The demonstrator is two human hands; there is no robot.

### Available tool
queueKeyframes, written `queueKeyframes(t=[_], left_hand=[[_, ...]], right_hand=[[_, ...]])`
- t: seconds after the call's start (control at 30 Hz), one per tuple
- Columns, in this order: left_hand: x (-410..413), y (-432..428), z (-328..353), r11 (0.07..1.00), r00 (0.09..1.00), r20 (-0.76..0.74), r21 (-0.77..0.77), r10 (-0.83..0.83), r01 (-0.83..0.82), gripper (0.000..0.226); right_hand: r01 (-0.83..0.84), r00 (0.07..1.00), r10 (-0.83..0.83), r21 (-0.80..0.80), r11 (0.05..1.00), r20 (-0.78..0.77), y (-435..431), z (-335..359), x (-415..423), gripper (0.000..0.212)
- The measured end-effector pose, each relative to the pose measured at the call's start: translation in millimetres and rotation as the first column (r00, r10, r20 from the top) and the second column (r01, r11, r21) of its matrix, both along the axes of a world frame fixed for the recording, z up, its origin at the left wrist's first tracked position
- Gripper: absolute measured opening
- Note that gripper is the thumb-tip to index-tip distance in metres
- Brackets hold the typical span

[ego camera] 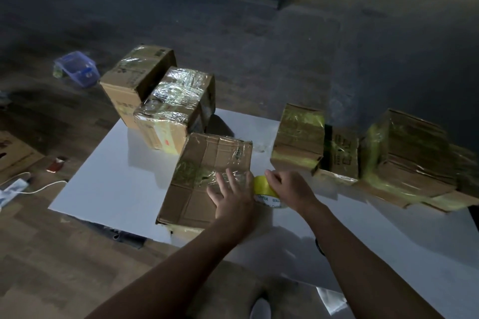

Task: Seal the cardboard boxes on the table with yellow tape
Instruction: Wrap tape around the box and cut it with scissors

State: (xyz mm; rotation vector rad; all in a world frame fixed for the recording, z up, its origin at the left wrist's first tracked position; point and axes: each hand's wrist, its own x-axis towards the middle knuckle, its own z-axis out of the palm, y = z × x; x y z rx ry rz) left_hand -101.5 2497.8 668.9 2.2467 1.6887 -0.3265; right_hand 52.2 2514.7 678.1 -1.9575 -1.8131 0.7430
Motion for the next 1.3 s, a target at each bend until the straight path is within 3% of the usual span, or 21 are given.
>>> queueKeyframes(t=[0.1, 0.2, 0.33, 0.47, 0.63, 0.8, 1.0, 1.07, 1.23, 1.3], left_hand=[[-1.5, -1.6, 5.9, 0.999, 0.999, 0.002, -0.001, -0.038, 0.038, 0.067], [-8.4, 0.4, 20.3, 0.996, 0.996, 0.032, -0.02, -0.082, 0.082, 0.082], [-24.0, 15.3, 45.1, 0.998, 0.959, 0.282, -0.051, -0.017, 0.033, 0.082], [-42.8, 22.4, 58.8, 0.999, 0.818, 0.574, -0.023, 0.043, -0.036, 0.077], [-69.1, 22.1, 55.9, 0.994, 0.732, 0.673, -0.047, 0.108, -0.103, 0.067], [-77.3, 22.8, 56.8, 0.994, 0.742, 0.662, -0.048, 0.102, -0.094, 0.065], [-85.7, 22.4, 53.6, 0.985, 0.656, 0.735, -0.11, 0.172, -0.135, 0.064], [-89.8, 23.8, 53.2, 0.979, 0.593, 0.78, -0.138, 0.202, -0.152, 0.067], [-89.5, 22.7, 52.5, 0.959, 0.348, 0.894, -0.25, 0.281, -0.132, 0.059], [-93.8, 21.3, 43.7, 0.957, 0.295, 0.913, -0.243, 0.281, -0.159, 0.062]], right_hand=[[0.035, 0.999, -0.034, 0.029, 0.999, -0.019, -3.2, 4.7, 2.1, 0.053], [0.089, 0.988, -0.077, 0.085, 0.992, -0.131, -5.0, 6.2, 1.0, 0.052], [0.118, 0.969, -0.081, 0.148, 0.982, -0.235, 6.0, 31.2, -7.8, 0.05], [0.098, 0.964, -0.039, 0.215, 0.972, -0.262, 24.4, 63.9, -20.8, 0.049], [0.071, 0.934, 0.01, 0.212, 0.975, -0.356, 30.7, 65.6, -36.8, 0.046], [0.013, 0.976, 0.031, 0.198, 0.98, -0.217, 32.9, 76.5, -48.0, 0.05], [0.011, 0.998, -0.005, 0.105, 0.994, -0.056, 29.1, 71.6, -43.8, 0.05], [-0.008, 0.998, 0.016, 0.13, 0.991, -0.057, 28.5, 71.8, -46.6, 0.048], [-0.022, 0.964, 0.059, 0.146, 0.989, -0.259, 32.4, 76.9, -44.9, 0.035], [-0.015, 0.947, 0.067, 0.166, 0.986, -0.314, 35.7, 75.9, -47.2, 0.028]])
